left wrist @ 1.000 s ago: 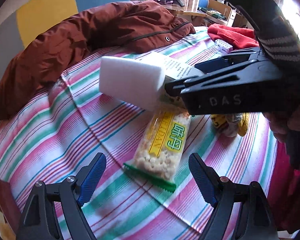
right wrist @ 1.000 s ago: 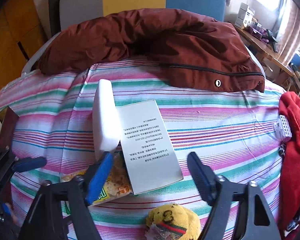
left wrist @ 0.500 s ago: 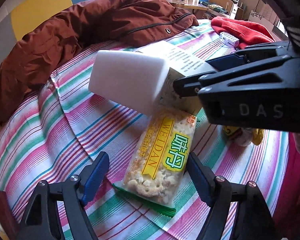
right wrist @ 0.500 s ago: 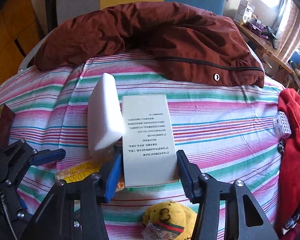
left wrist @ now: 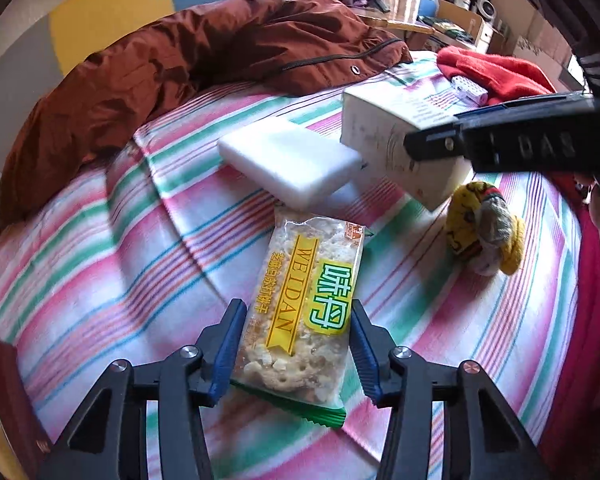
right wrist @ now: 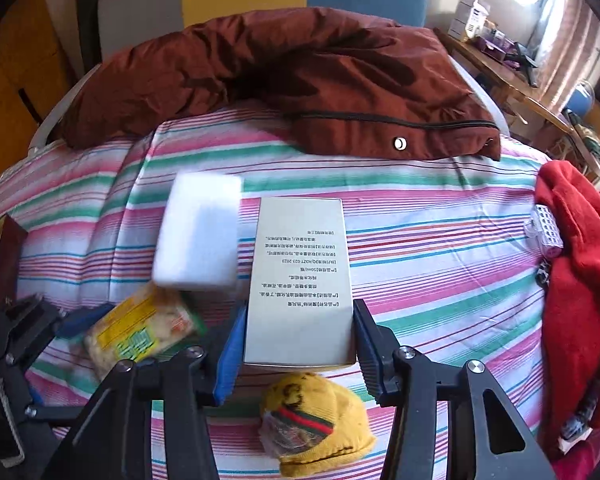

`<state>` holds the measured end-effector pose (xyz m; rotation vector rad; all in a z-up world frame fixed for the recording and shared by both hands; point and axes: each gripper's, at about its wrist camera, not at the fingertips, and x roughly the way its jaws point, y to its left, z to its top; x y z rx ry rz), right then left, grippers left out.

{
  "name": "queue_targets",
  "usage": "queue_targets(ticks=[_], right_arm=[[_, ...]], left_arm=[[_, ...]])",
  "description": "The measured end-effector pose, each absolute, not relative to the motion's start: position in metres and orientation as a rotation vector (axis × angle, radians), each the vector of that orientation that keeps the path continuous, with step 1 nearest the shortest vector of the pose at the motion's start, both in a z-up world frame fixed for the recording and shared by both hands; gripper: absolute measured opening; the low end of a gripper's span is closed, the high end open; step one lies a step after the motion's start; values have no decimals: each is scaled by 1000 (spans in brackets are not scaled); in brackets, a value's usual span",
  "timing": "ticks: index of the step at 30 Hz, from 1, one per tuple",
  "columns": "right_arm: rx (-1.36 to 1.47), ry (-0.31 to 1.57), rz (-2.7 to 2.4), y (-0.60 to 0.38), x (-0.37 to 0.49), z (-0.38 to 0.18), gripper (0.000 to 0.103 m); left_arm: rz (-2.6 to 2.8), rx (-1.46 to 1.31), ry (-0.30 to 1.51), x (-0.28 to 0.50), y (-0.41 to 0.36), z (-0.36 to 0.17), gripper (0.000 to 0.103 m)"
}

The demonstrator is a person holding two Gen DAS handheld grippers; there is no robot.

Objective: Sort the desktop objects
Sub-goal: 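Carry the white box and WEIDAN bar into the gold tray and open both tools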

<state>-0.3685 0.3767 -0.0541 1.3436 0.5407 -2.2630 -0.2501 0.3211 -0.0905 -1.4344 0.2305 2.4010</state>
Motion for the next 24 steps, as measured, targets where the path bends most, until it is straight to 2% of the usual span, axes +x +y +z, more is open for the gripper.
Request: queue_targets(ticks=[3, 10, 24], right_arm=[[1308, 499, -2291, 381, -369, -47, 50], [1122, 377, -2310, 383, -357, -17, 50], [991, 415, -2161, 354, -314, -12, 50]], left_arm=[[2408, -1449, 126, -239, 309, -87, 51], [2476, -1419, 6, -207, 285, -69, 51], [2689, -1252, -161, -131, 212, -10, 51]])
